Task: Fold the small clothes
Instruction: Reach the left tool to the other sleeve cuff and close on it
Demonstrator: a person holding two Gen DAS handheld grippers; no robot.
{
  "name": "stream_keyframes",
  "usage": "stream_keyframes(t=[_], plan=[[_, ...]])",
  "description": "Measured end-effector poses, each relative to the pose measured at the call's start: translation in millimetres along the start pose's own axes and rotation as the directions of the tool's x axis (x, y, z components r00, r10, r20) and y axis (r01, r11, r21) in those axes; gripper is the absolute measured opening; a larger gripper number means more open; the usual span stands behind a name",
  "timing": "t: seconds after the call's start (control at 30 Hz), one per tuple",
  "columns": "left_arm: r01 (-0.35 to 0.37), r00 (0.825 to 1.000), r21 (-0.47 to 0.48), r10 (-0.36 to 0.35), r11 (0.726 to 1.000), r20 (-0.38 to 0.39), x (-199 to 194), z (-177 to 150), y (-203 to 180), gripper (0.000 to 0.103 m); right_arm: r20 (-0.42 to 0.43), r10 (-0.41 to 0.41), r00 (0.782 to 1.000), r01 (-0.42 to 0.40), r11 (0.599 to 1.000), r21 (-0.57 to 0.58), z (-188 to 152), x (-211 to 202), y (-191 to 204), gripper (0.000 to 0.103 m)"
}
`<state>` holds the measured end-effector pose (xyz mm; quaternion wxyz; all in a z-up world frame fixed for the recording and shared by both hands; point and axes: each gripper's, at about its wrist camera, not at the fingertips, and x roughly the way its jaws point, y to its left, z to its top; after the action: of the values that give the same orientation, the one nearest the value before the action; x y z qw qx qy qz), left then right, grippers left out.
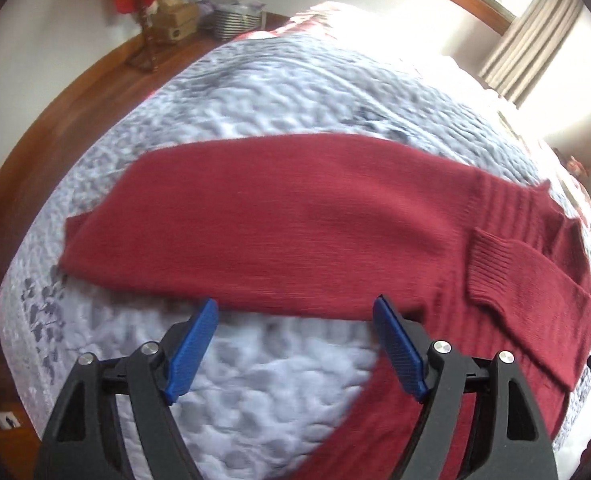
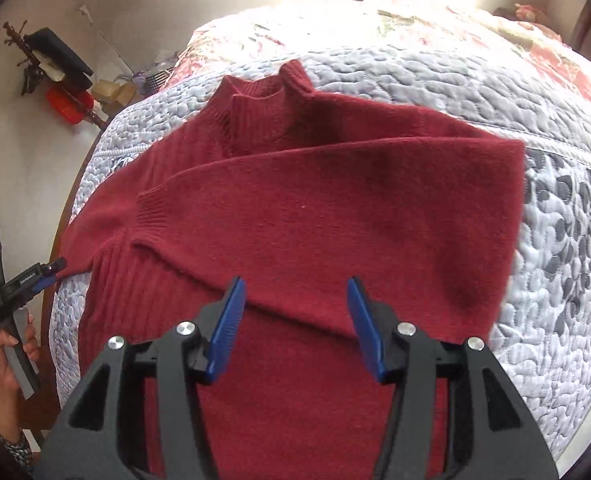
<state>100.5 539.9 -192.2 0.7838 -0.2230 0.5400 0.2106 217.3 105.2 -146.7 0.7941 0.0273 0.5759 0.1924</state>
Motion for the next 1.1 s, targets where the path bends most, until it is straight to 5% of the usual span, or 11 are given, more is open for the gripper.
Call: stream_keyframes(t=[0.13, 0.37, 0.57, 0.9, 1.0, 1.1], plan=[[0.005, 0.999, -0.195, -0.011, 0.981, -0.033, 2.5, 4.0, 86.0, 0.080, -0.035, 0.011, 0.999, -0.013, 0.999, -0.034, 2.8, 22.4, 34.3, 0.053], [0.075, 0.993, -0.473, -0.111, 0.878, -0.050, 26.3, 4.5, 189.1, 0.080, -0.068, -0.007, 0.998, 0.001, 0.997, -0.083, 2.2, 50.8, 81.1, 0.053], [0.139, 0.975, -0.597, -0.216, 0.790, -0.059, 64.1, 10.6, 216.9, 0.080, -0.070, -0.041, 0.997, 0.034, 0.994, -0.106, 3.0, 55.8, 96.6, 0.053], [0.157, 0.975, -0.719, -0.221, 0.677, 0.005, 93.5, 21.1, 247.2, 0.080, -0.059, -0.072, 0.996, 0.066, 0.993, -0.097, -0.4, 47.9, 88.0, 0.054], [0.154, 0.978, -0.753, -0.209, 0.639, 0.022, 96.6, 20.7, 257.6, 0.073, -0.058, -0.071, 0.996, 0.066, 0.994, -0.089, -1.0, 46.2, 83.1, 0.054], [0.141, 0.983, -0.780, -0.180, 0.610, 0.037, 98.1, 18.7, 268.3, 0.052, -0.053, -0.073, 0.996, 0.068, 0.994, -0.087, -1.0, 43.5, 78.7, 0.054]])
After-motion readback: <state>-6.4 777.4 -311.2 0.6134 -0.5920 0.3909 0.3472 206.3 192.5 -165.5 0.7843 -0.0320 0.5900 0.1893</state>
